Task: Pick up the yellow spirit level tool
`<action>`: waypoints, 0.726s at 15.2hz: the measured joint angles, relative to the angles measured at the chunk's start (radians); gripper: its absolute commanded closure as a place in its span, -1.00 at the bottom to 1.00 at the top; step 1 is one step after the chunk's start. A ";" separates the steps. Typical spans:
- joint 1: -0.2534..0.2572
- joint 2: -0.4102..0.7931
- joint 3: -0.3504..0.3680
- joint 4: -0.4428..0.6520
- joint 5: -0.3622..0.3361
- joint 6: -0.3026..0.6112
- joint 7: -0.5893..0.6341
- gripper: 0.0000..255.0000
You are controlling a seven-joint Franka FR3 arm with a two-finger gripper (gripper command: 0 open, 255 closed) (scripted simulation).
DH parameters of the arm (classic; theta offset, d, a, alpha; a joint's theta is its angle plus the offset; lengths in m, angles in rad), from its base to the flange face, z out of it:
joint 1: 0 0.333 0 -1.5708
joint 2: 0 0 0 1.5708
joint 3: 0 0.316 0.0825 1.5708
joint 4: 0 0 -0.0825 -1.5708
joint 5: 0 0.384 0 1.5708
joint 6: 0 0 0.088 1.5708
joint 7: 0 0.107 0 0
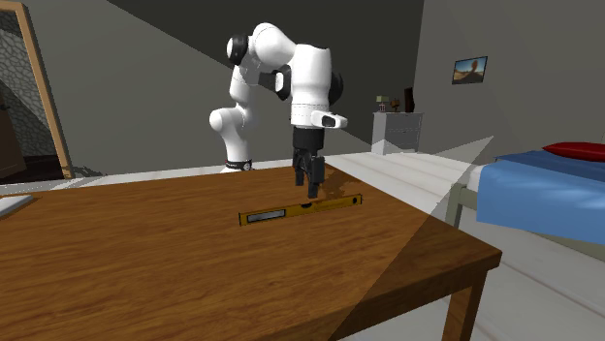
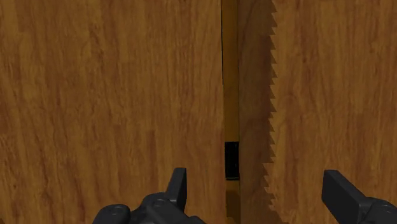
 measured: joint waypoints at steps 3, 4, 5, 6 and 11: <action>-0.012 0.045 0.011 0.029 0.008 0.014 -0.028 -1.00; -0.015 0.055 0.014 0.029 0.011 0.024 -0.032 -1.00; -0.018 0.064 0.016 0.028 0.015 0.033 -0.035 -1.00; -0.019 0.071 0.018 0.025 0.018 0.043 -0.037 -1.00; -0.023 0.096 0.025 0.017 0.028 0.076 -0.041 1.00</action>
